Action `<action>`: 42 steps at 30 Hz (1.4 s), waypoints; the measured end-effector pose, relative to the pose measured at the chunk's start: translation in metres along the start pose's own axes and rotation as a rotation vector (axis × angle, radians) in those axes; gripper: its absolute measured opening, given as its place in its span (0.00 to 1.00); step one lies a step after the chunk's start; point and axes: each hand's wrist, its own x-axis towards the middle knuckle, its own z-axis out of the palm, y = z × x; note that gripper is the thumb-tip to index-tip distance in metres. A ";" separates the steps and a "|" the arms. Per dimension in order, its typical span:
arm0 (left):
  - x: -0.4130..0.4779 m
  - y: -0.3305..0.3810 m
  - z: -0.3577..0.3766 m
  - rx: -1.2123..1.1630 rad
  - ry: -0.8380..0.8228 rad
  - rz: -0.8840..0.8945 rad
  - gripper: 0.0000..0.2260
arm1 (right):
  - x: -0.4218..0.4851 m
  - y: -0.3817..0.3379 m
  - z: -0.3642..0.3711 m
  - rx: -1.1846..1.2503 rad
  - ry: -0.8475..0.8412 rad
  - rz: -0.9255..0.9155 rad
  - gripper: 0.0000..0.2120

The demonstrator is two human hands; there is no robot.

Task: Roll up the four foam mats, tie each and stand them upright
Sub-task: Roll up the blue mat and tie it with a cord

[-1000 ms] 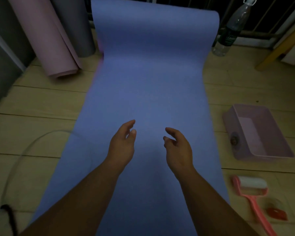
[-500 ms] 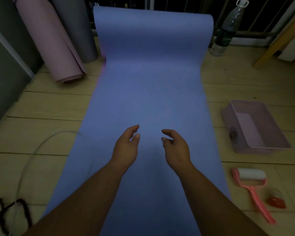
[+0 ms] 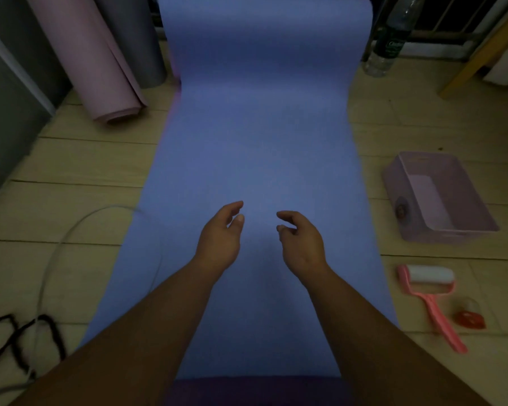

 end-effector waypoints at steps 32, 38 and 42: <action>-0.134 -0.070 -0.036 0.792 -0.471 -0.156 0.18 | -0.124 0.039 -0.003 -0.721 -0.633 0.140 0.23; -0.129 -0.070 -0.043 0.728 -0.444 -0.155 0.14 | -0.119 0.033 -0.008 -0.790 -0.780 0.104 0.24; -0.134 -0.061 -0.045 0.671 -0.472 -0.152 0.12 | -0.124 0.030 -0.001 -0.935 -0.772 0.035 0.15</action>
